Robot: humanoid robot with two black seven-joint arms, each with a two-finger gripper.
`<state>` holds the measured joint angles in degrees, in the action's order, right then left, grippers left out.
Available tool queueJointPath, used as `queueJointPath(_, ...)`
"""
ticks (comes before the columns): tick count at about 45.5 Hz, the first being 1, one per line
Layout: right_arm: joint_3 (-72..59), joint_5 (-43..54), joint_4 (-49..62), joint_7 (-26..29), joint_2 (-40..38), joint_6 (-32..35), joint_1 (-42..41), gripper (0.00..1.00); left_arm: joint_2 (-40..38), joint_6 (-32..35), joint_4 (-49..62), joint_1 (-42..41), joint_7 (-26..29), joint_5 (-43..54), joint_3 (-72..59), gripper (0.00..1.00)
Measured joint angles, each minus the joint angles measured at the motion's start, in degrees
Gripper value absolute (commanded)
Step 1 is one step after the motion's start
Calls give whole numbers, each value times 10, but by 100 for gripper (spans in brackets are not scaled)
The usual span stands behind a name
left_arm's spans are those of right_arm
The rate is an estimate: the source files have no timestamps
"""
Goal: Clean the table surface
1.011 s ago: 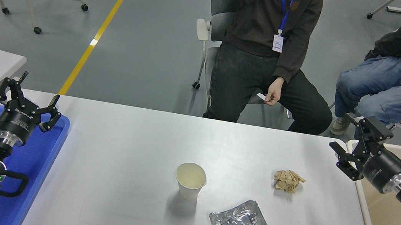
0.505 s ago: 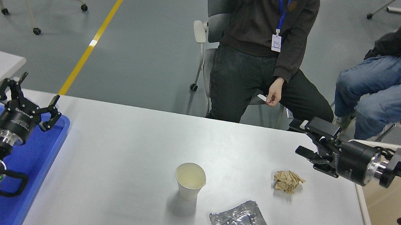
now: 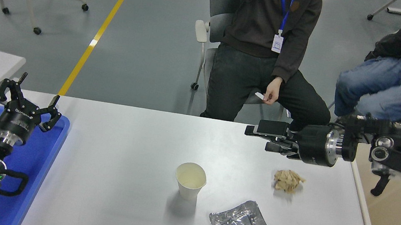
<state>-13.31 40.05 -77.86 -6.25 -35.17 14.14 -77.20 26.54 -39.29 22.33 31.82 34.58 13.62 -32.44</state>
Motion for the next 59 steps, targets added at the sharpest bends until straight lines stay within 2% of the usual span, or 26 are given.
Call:
queueJointPath(13, -98, 4, 54, 14, 112, 1, -48, 99, 0, 0, 0, 0, 0, 0, 0, 100)
queueJointPath(33, -177, -1, 151, 23, 250, 0, -54, 98, 0, 0, 0, 0, 0, 0, 0, 100)
queueJointPath(45, -196, -5, 200, 24, 311, 1, -50, 98, 0, 0, 0, 0, 0, 0, 0, 100)
queueJointPath(59, -208, -7, 241, 25, 342, 1, -37, 97, 0, 0, 0, 0, 0, 0, 0, 100)
